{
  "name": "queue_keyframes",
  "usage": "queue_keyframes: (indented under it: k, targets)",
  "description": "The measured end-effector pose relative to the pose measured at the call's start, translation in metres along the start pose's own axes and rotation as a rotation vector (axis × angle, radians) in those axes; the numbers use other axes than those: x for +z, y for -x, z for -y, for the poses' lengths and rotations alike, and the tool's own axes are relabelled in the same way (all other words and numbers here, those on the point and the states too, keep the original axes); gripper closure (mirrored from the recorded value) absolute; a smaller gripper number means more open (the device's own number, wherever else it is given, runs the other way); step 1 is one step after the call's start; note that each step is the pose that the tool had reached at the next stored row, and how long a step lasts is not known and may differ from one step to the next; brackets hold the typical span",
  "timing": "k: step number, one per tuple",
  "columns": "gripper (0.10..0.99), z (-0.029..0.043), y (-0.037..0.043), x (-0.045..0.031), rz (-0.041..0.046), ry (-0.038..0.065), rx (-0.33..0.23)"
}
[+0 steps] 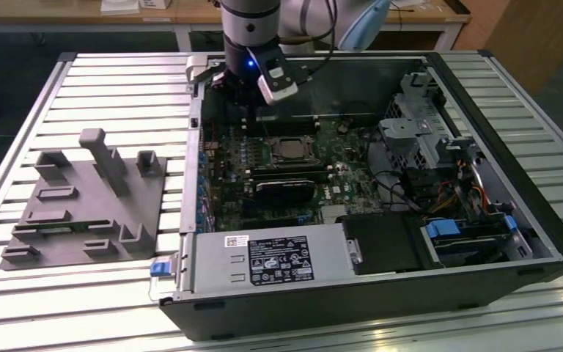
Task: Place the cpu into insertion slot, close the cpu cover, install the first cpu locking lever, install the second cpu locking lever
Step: 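Install the first cpu locking lever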
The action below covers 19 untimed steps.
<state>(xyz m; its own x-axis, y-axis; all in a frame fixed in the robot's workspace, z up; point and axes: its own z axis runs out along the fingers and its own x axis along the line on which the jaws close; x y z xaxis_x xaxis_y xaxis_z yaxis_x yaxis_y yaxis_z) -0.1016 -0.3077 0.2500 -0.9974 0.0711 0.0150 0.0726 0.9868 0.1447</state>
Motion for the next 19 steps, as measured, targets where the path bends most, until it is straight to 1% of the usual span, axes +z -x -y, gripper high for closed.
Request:
queue_keyframes:
  k: [4, 8, 12, 19]
  targets:
    - [0.98, -0.0019, 0.0019, 0.0003, 0.0, 0.0, 0.0]
    - [0.98, -0.0033, 0.0082, 0.0004, 0.0, 0.0, 0.0]
    - [0.98, -0.0044, 0.0171, 0.0004, 0.0001, 0.0, 0.0]
    - [0.98, -0.0061, 0.0356, 0.0004, 0.0, -0.002, 0.0]
